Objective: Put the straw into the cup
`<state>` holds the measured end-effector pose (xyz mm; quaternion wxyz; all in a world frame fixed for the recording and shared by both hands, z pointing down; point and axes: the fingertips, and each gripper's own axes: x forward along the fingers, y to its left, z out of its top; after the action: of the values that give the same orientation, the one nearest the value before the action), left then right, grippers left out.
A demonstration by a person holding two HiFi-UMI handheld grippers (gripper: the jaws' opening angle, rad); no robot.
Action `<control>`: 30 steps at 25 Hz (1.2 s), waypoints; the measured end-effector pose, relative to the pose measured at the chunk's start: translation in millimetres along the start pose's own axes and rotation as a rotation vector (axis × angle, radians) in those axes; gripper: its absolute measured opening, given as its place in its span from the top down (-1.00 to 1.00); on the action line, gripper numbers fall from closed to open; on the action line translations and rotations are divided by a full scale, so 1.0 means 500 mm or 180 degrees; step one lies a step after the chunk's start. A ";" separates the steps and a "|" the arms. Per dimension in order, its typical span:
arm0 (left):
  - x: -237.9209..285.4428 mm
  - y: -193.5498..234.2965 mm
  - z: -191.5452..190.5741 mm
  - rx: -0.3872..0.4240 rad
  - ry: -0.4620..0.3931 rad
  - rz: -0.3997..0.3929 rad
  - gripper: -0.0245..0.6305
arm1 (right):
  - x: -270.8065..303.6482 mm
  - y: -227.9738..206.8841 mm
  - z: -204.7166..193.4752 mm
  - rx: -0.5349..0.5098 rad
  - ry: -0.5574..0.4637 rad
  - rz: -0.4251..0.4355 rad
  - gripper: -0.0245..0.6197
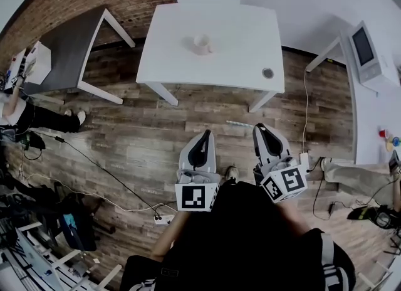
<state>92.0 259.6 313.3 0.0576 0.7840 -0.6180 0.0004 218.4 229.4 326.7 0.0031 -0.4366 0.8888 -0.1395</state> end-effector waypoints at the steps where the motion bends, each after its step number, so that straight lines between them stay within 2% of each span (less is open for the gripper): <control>1: 0.013 0.015 0.002 0.0008 0.0019 -0.0029 0.91 | 0.018 0.002 0.004 -0.0012 0.0002 -0.0013 0.85; 11: 0.127 0.209 0.046 -0.0001 -0.0079 -0.0074 0.91 | 0.216 0.034 0.050 -0.0080 -0.0070 -0.0112 0.85; 22: 0.188 0.341 0.043 -0.0141 -0.0012 -0.0269 0.91 | 0.358 0.072 0.057 -0.0134 -0.0019 -0.0332 0.85; 25: 0.193 0.364 0.042 -0.0177 -0.0010 -0.0352 0.91 | 0.378 0.082 0.058 -0.0140 -0.0033 -0.0422 0.85; 28: 0.205 0.386 0.035 -0.0090 -0.0004 -0.0424 0.91 | 0.404 0.089 0.054 -0.0131 -0.0047 -0.0471 0.85; 30: 0.208 0.391 0.037 -0.0179 -0.0047 -0.0415 0.91 | 0.412 0.092 0.055 -0.0149 -0.0038 -0.0483 0.85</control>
<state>-74.1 112.3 320.1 0.0749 0.8207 -0.5658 -0.0265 58.6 89.3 312.6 -0.0124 -0.5035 0.8561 -0.1160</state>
